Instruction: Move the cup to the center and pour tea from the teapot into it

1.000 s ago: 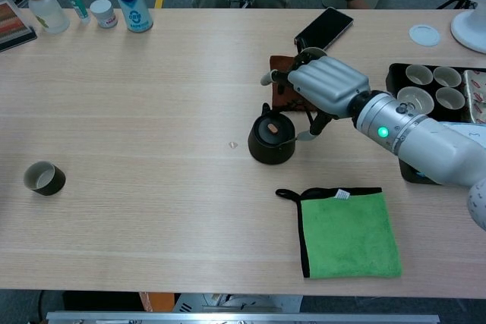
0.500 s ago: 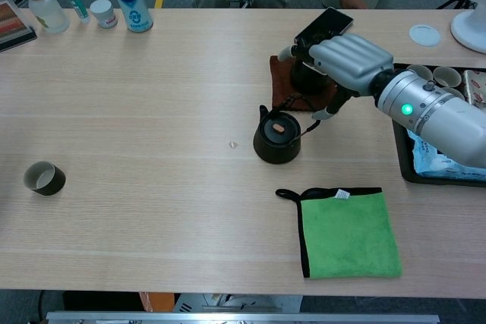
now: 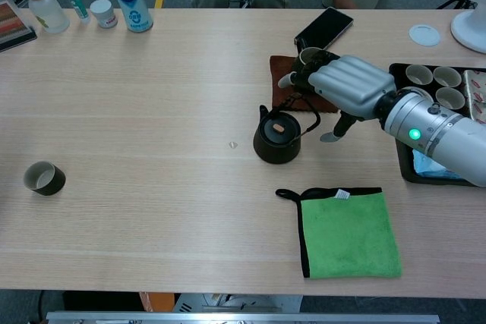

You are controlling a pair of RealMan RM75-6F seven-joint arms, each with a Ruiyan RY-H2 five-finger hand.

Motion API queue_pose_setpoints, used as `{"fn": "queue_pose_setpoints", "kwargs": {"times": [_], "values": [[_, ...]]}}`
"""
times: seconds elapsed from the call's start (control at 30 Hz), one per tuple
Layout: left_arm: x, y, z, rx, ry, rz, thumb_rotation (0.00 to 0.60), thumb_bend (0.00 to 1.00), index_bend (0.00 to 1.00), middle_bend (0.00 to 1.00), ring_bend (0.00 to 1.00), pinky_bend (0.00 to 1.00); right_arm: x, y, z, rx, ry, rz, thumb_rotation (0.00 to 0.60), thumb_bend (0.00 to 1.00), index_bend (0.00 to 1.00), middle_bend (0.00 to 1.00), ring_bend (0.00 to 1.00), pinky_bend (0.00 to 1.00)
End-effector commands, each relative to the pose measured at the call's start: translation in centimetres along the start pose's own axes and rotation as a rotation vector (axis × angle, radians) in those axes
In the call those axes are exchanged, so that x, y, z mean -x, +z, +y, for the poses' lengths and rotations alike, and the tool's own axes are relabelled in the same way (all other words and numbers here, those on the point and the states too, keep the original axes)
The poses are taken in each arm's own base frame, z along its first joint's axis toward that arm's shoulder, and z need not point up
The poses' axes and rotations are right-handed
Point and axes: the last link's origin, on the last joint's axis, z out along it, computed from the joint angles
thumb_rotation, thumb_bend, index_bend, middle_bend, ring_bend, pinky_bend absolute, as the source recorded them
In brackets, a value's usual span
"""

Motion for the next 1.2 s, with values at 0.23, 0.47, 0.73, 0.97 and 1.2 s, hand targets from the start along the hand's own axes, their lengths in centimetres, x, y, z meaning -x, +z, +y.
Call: {"fn": "queue_pose_setpoints", "kwargs": {"times": [0.23, 0.47, 0.73, 0.97, 1.2], "values": [[-0.1, -0.1, -0.1, -0.004, -0.001, 0.001, 0.6, 0.34, 0.21, 0.19, 0.11, 0.03, 0.1, 1.7, -0.3, 0.033, -0.006, 0.023, 0.6, 0.0, 0.16, 0.22, 0.08, 0.0], [-0.1, -0.1, -0.2, -0.007, 0.0, -0.001, 0.6, 0.34, 0.21, 0.19, 0.11, 0.03, -0.1, 3.1, -0.5, 0.049, -0.033, 0.028, 0.6, 0.0, 0.16, 0.22, 0.08, 0.0], [0.0, -0.1, -0.4, -0.012, 0.002, -0.005, 0.6, 0.34, 0.21, 0.19, 0.11, 0.03, -0.6, 3.9, 0.5, 0.099, -0.036, 0.031, 0.6, 0.0, 0.16, 0.22, 0.08, 0.0], [0.1, 0.1, -0.3, -0.009, 0.003, -0.009, 0.6, 0.34, 0.21, 0.19, 0.11, 0.03, -1.4, 5.5, 1.3, 0.139, -0.044, 0.064, 0.6, 0.0, 0.16, 0.22, 0.08, 0.0], [0.2, 0.1, -0.5, -0.02, 0.002, -0.012, 0.6, 0.34, 0.21, 0.19, 0.11, 0.03, -2.8, 7.3, 1.5, 0.167, -0.043, 0.137, 0.6, 0.0, 0.16, 0.22, 0.08, 0.0]]}}
